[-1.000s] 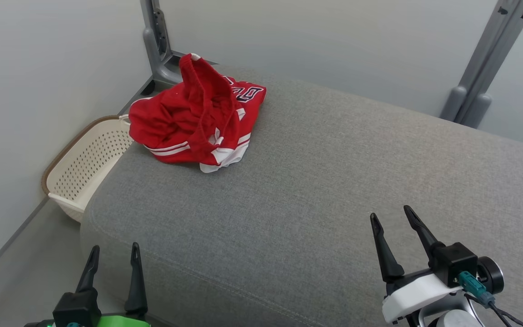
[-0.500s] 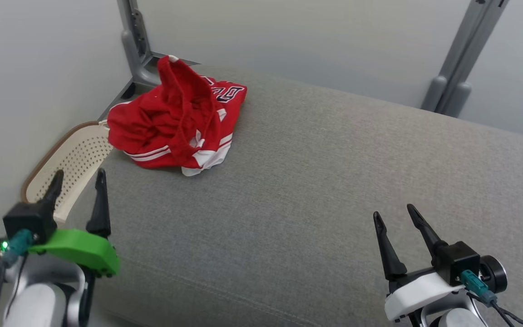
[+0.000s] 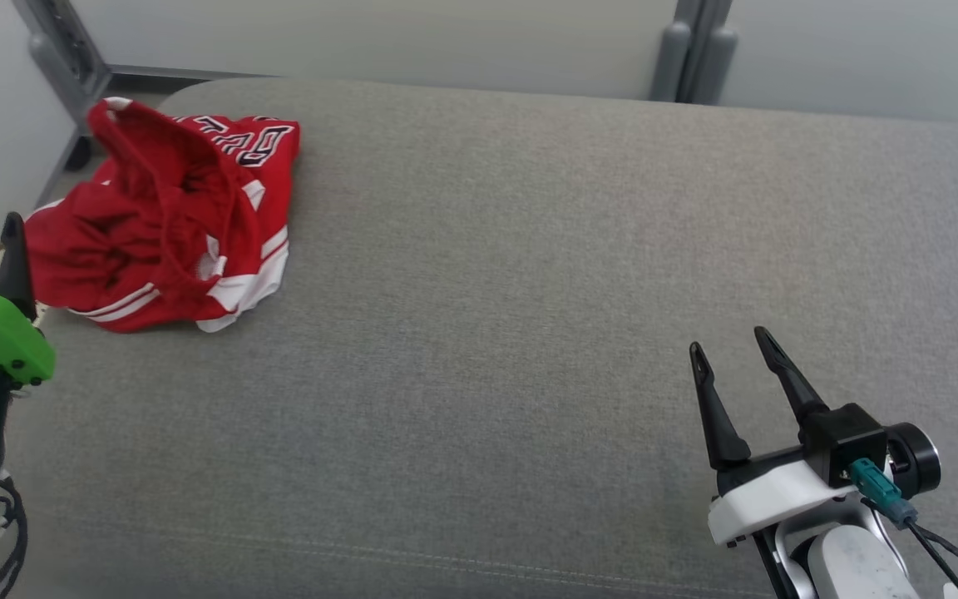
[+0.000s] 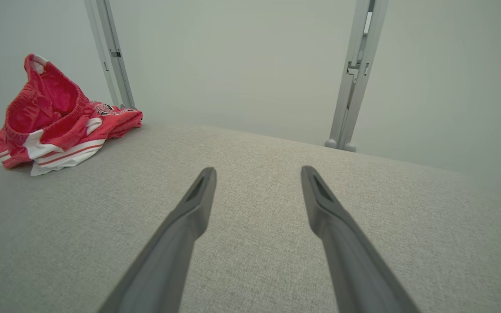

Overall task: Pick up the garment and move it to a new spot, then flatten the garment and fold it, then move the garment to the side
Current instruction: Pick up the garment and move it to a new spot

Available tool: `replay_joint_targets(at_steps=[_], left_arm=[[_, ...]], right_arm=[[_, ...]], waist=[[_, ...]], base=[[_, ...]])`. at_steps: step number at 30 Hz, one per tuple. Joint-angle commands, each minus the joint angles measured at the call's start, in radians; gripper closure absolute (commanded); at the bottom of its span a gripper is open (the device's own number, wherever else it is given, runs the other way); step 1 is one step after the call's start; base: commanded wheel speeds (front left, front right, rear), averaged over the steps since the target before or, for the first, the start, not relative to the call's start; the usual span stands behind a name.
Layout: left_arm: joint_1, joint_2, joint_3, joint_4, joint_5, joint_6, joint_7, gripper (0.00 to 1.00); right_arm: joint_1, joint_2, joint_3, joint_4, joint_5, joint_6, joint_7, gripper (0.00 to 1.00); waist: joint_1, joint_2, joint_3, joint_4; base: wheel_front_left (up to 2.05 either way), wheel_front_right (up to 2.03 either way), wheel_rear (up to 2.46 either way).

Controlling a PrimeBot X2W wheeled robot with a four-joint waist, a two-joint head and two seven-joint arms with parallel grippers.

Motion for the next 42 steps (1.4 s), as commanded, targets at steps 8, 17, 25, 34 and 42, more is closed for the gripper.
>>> replay_joint_targets(at_steps=[8,17,25,34,42], left_arm=[[-0.100,0.037,0.037,0.080,-0.049,-0.013,0.037,0.00],[-0.151,0.069,0.050,0.111,-0.060,-0.011,0.038,0.00],[-0.162,0.092,0.063,0.142,-0.062,0.013,0.045,0.00],[-0.152,0.111,0.077,0.199,-0.043,0.071,0.027,0.68],[-0.156,0.109,0.054,0.203,-0.023,0.053,-0.030,1.00]], right_arm=[[-0.056,-0.004,0.001,-0.017,-0.015,-0.001,0.001,0.00],[-0.105,-0.004,0.013,-0.022,-0.010,-0.001,-0.005,0.00],[-0.136,-0.004,0.015,-0.006,-0.007,-0.001,-0.010,0.00],[-0.157,-0.004,0.016,0.009,0.000,-0.001,-0.013,0.00],[-0.162,-0.004,0.016,0.027,-0.003,0.000,-0.015,0.00]], waist=[[0.0000,-0.0001,0.198,-0.175],[0.0000,-0.0001,0.293,-0.228],[0.0000,-0.0001,0.347,-0.251],[0.0000,-0.0001,0.358,-0.253],[0.0000,-0.0001,0.332,-0.247]], base=[[0.00,0.00,0.00],[0.00,0.00,0.00],[0.00,0.00,0.00],[0.00,0.00,0.00],[0.00,0.00,0.00]])
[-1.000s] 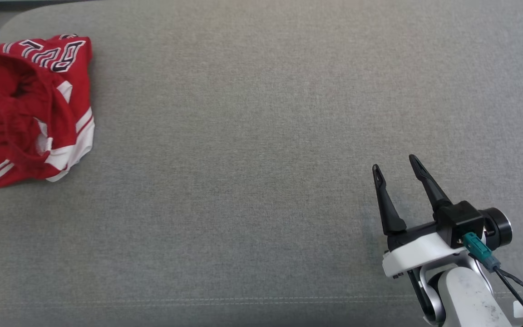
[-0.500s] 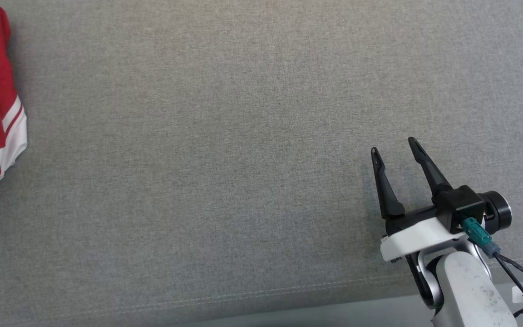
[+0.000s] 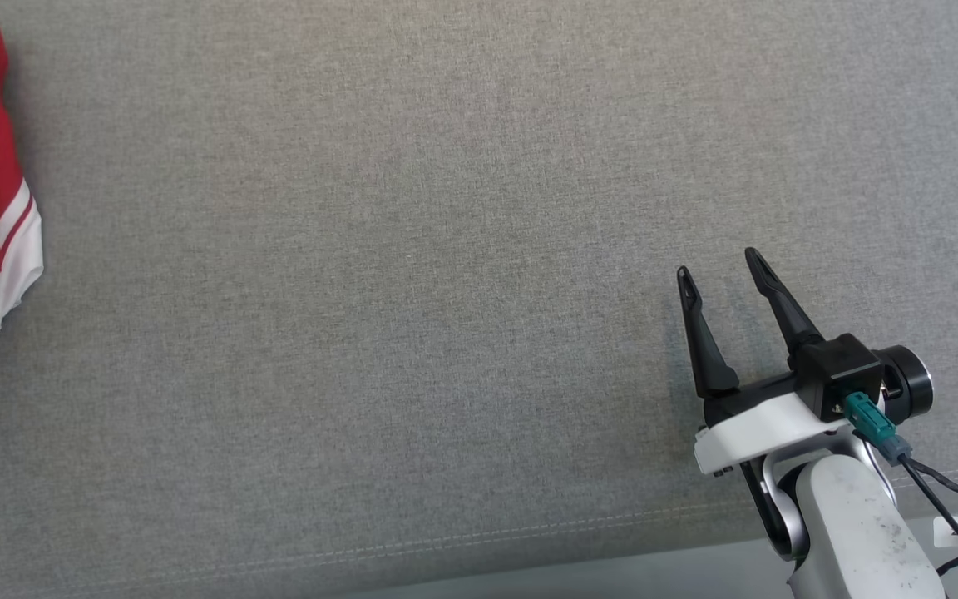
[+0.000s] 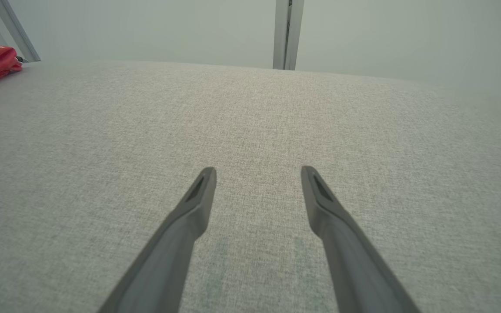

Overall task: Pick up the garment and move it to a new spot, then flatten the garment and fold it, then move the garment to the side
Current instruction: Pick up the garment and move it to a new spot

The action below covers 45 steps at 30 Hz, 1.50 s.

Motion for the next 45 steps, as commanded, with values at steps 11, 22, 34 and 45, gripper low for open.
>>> replay_joint_targets(at_steps=[11,22,34,45], left_arm=[[-0.052,0.023,-0.113,-0.092,0.089,-0.062,-0.028,1.00],[-0.024,0.000,-0.261,-0.260,0.142,-0.111,0.108,1.00],[0.041,-0.200,-0.446,-0.219,0.148,-0.116,0.174,1.00],[-0.050,-0.404,-0.508,0.090,0.138,-0.093,0.042,1.00]], right_arm=[[0.039,-0.004,-0.010,0.019,0.027,-0.001,-0.005,0.00],[0.127,-0.003,-0.021,0.034,0.052,0.000,-0.005,0.00],[0.138,-0.003,0.020,0.038,0.078,0.000,-0.005,0.00],[0.083,-0.003,0.086,0.044,0.106,-0.001,-0.005,0.00]], waist=[[-0.0001,-0.0001,-0.157,-0.007],[-0.0001,-0.0001,-0.320,-0.053],[-0.0001,-0.0001,-0.327,-0.176],[-0.0001,-0.0001,-0.271,-0.337]], base=[[0.00,0.00,0.00],[0.00,0.00,0.00],[0.00,0.00,0.00],[0.00,0.00,0.00]])
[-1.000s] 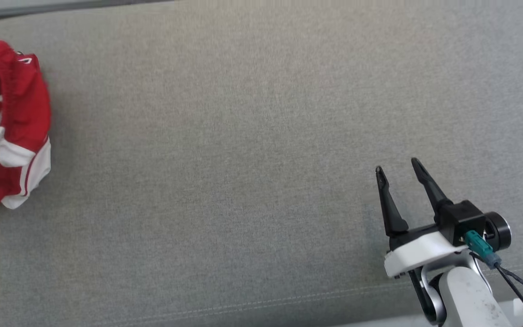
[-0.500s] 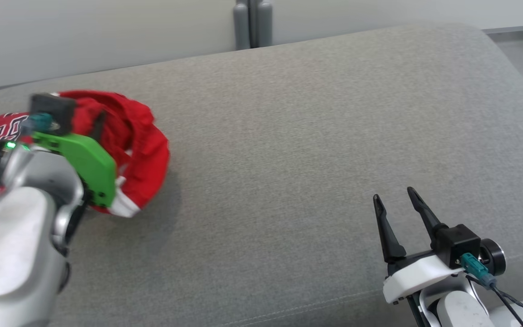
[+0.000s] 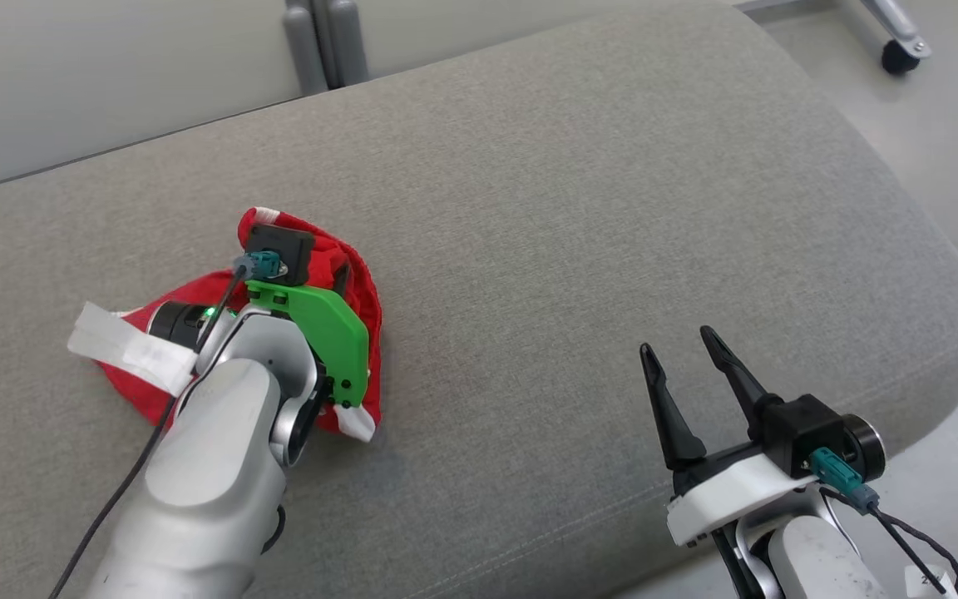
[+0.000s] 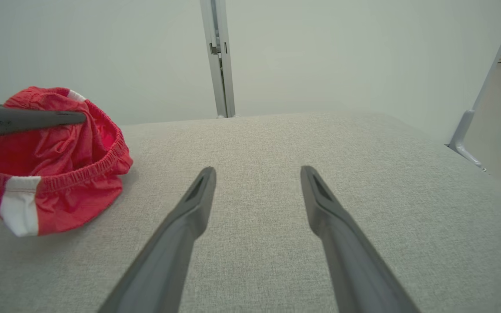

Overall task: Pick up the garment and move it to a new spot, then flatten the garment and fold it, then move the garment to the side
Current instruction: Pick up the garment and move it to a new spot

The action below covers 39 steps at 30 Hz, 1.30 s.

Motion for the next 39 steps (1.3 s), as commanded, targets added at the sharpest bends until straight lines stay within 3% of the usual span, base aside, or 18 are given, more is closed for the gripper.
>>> replay_joint_targets(at_steps=[1,4,7,10,15,20,28,39], left_arm=[[-0.027,-0.011,-0.005,0.044,0.002,0.005,-0.019,1.00],[-0.049,-0.026,-0.010,0.092,0.010,0.014,-0.047,1.00],[-0.074,-0.047,-0.021,0.161,0.015,0.023,-0.090,0.00],[-0.095,-0.064,-0.030,0.219,0.017,0.035,-0.139,0.00],[-0.104,-0.087,-0.072,0.278,-0.016,0.009,-0.194,0.00],[-0.091,-0.090,-0.178,0.226,-0.093,-0.011,-0.226,0.00],[-0.071,-0.090,-0.301,0.150,-0.147,0.020,-0.280,0.00],[0.092,-0.066,-0.311,0.055,-0.179,0.086,-0.341,0.00]], right_arm=[[-0.018,-0.002,0.004,0.002,0.004,-0.001,-0.005,0.00],[-0.019,-0.002,0.009,0.003,0.007,-0.001,-0.005,0.00],[-0.019,-0.002,0.020,0.004,0.012,0.000,-0.005,0.00],[-0.019,-0.002,0.026,0.004,0.015,-0.001,-0.005,0.00],[-0.015,-0.002,0.022,0.009,0.012,0.000,-0.005,0.00],[-0.010,-0.002,0.024,0.012,0.007,-0.001,-0.005,0.00],[0.022,-0.002,0.015,0.026,-0.013,-0.001,-0.005,0.00],[0.015,-0.003,0.067,0.060,-0.016,-0.001,0.001,0.00]], waist=[[0.0000,-0.0001,0.036,-0.080],[0.0000,-0.0001,0.043,-0.103],[0.0000,-0.0001,0.051,-0.134],[0.0000,-0.0001,0.054,-0.152],[0.0000,-0.0001,0.047,-0.153],[0.0000,-0.0001,0.026,-0.114],[0.0000,-0.0001,-0.046,0.029],[0.0000,-0.0001,-0.101,0.257]], base=[[0.00,0.00,0.00],[0.00,0.00,0.00],[0.00,0.00,0.00],[0.00,0.00,0.00],[0.00,0.00,0.00],[0.00,0.00,0.00],[0.00,0.00,0.00],[0.00,0.00,0.00]])
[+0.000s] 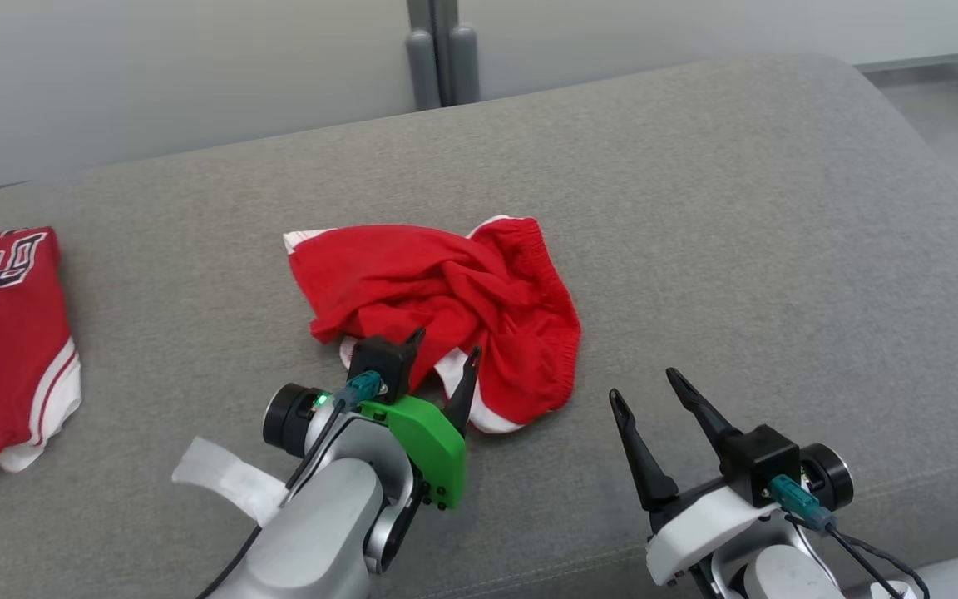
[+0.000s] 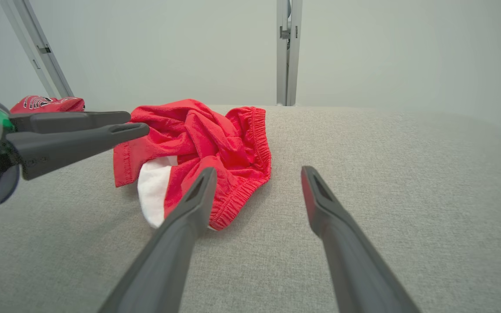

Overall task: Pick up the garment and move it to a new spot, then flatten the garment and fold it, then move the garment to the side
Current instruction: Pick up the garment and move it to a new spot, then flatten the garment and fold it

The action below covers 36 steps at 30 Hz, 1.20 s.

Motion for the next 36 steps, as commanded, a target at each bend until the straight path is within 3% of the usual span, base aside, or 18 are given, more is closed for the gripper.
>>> replay_joint_targets(at_steps=[1,8,15,26,27,28,29,30,36], left_arm=[[0.043,0.014,0.006,-0.025,-0.014,0.017,-0.014,0.00],[0.133,0.040,0.013,-0.117,-0.028,0.057,-0.027,0.00],[0.191,0.078,0.011,-0.243,-0.026,0.098,-0.012,0.00],[0.217,0.120,0.016,-0.373,-0.019,0.139,0.006,0.00],[0.219,0.123,0.017,-0.382,-0.020,0.144,0.007,0.00],[0.221,0.128,0.018,-0.389,-0.020,0.147,0.007,0.00],[0.222,0.131,0.020,-0.397,-0.020,0.149,0.008,0.00],[0.223,0.133,0.021,-0.403,-0.022,0.151,0.008,0.00],[0.237,0.140,0.029,-0.423,-0.033,0.163,-0.001,0.00]], right_arm=[[-0.017,-0.003,0.012,0.012,0.002,0.000,0.004,0.00],[-0.041,-0.005,0.007,0.093,0.032,0.000,0.029,0.00],[-0.080,-0.015,-0.050,0.259,0.101,0.000,0.030,0.00],[-0.185,-0.021,-0.063,0.468,0.195,0.000,0.021,0.00],[-0.197,-0.021,-0.058,0.488,0.198,0.000,0.023,0.03],[-0.208,-0.023,-0.056,0.508,0.196,0.000,0.022,0.45],[-0.221,-0.031,-0.055,0.529,0.185,0.000,0.022,0.68],[-0.236,-0.042,-0.054,0.548,0.168,0.000,0.021,1.00],[-0.306,-0.066,-0.065,0.605,0.149,0.000,0.010,1.00]], waist=[[0.0000,0.0000,-0.052,0.140],[0.0000,0.0000,-0.052,0.236],[0.0000,0.0000,-0.025,0.339],[0.0000,0.0000,0.018,0.401],[0.0000,0.0000,0.019,0.403],[0.0000,0.0000,0.021,0.405],[0.0000,0.0000,0.022,0.407],[0.0000,0.0000,0.024,0.408],[0.0000,0.0000,0.027,0.394]], base=[[0.00,0.00,0.00],[0.00,0.00,0.00],[0.00,0.00,0.00],[0.00,0.00,0.00],[0.00,0.00,0.00],[0.00,0.00,0.00],[0.00,0.00,0.00],[0.00,0.00,0.00],[0.00,0.00,0.00]])
